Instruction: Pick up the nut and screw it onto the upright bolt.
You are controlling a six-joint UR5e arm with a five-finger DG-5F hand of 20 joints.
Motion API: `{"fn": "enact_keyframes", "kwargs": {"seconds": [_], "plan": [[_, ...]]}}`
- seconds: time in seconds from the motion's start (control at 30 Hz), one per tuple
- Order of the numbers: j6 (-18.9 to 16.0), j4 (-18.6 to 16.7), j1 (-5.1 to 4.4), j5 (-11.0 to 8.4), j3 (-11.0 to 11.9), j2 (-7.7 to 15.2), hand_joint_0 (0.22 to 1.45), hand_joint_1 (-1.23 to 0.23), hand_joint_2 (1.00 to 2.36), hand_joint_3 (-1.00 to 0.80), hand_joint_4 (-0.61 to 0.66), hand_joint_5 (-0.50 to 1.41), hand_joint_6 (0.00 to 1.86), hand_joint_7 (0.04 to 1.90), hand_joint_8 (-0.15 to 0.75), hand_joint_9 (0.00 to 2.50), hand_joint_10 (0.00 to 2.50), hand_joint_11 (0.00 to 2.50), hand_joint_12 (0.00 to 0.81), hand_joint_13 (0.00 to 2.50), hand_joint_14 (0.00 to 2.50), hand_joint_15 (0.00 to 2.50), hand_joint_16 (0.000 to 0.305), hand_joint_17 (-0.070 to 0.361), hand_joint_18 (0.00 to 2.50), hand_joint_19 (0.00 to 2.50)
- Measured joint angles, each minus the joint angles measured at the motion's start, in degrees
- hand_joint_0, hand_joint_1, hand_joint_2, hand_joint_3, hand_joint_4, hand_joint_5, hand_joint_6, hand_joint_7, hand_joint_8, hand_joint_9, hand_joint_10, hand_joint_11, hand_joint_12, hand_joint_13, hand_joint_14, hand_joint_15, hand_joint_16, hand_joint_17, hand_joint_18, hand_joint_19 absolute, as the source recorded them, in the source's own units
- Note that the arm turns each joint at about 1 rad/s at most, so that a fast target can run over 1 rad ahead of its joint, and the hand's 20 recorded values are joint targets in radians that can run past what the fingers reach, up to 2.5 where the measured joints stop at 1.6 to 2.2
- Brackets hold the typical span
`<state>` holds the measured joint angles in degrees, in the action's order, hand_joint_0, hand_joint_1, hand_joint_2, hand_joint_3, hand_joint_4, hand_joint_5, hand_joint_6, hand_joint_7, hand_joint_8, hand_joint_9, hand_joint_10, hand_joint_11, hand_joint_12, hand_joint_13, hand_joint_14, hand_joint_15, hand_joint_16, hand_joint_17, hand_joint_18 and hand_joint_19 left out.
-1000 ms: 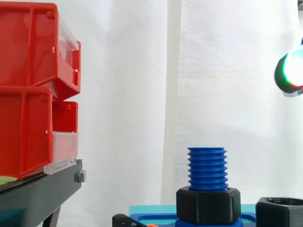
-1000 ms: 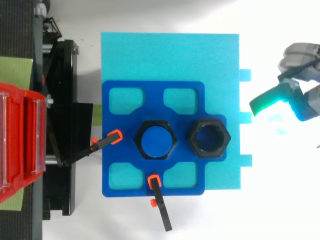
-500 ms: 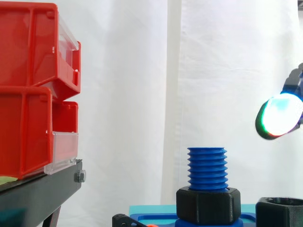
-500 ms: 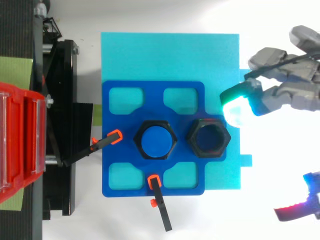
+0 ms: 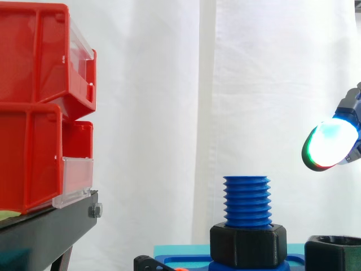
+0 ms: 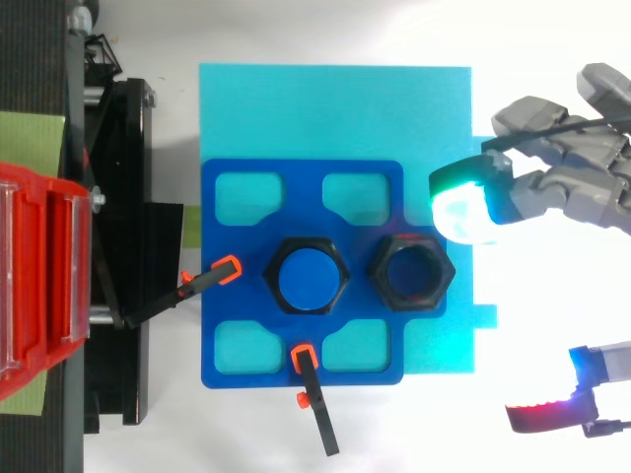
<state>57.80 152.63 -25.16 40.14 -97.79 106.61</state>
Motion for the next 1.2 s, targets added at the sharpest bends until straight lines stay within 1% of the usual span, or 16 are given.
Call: {"fn": "enact_keyframes", "kwargs": {"seconds": [0.17, 0.27, 0.33, 0.47, 0.63, 0.73, 0.87, 1.03, 1.2], "plan": [[0.71, -0.99, -0.83, -2.78, -0.02, 0.02, 0.4, -0.75, 1.0, -0.5, 0.17, -0.28, 0.5, 0.69, 0.267, 0.21, 0.0, 0.0, 0.337, 0.17, 0.0, 0.0, 0.039, 0.088, 0.0, 0.0], [1.46, -1.96, -1.31, -4.98, -0.02, 0.33, 0.4, -0.75, 1.0, -0.5, 0.17, -0.28, 0.5, 0.7, 0.268, 0.21, 0.0, 0.0, 0.336, 0.17, 0.0, 0.0, 0.039, 0.088, 0.0, 0.0], [1.84, -2.51, -1.59, -6.31, 0.0, 1.04, 0.4, -0.75, 1.0, -0.5, 0.17, -0.28, 0.5, 0.7, 0.268, 0.22, 0.0, 0.0, 0.336, 0.17, 0.0, 0.0, 0.039, 0.088, 0.0, 0.0], [1.87, -3.44, -1.97, -8.27, -0.01, 2.67, 0.4, -0.74, 1.0, -0.5, 0.17, -0.28, 0.5, 0.69, 0.268, 0.22, 0.0, 0.0, 0.335, 0.18, 0.0, 0.0, 0.039, 0.088, 0.0, 0.0], [1.99, -6.72, -2.27, -10.4, 0.0, 4.14, 0.4, -0.74, 1.0, -0.5, 0.17, -0.28, 0.5, 0.7, 0.268, 0.22, 0.0, 0.0, 0.335, 0.18, 0.0, 0.0, 0.039, 0.088, 0.0, 0.0], [2.27, -8.09, -2.4, -11.22, 0.01, 4.86, 0.4, -0.74, 1.0, -0.5, 0.17, -0.28, 0.5, 0.7, 0.269, 0.22, 0.0, 0.0, 0.336, 0.18, 0.0, 0.0, 0.039, 0.088, 0.0, 0.0], [2.45, -9.34, -2.64, -11.74, 0.0, 5.56, 0.39, -0.75, 1.0, -0.5, 0.17, -0.28, 0.5, 0.7, 0.271, 0.22, 0.0, 0.0, 0.343, 0.18, 0.0, 0.0, 0.04, 0.09, 0.0, 0.0], [2.74, -10.0, -3.01, -12.3, 0.01, 5.84, 0.39, -0.79, 1.0, -0.5, 0.17, -0.28, 0.5, 0.7, 0.269, 0.22, 0.0, 0.0, 0.345, 0.18, 0.0, 0.0, 0.04, 0.091, 0.0, 0.0], [3.87, -10.39, -3.29, -12.45, 0.0, 6.11, 0.4, -0.79, 1.0, -0.5, 0.17, -0.28, 0.5, 0.7, 0.269, 0.22, 0.0, 0.0, 0.344, 0.18, 0.0, 0.0, 0.04, 0.091, 0.0, 0.0]]}}
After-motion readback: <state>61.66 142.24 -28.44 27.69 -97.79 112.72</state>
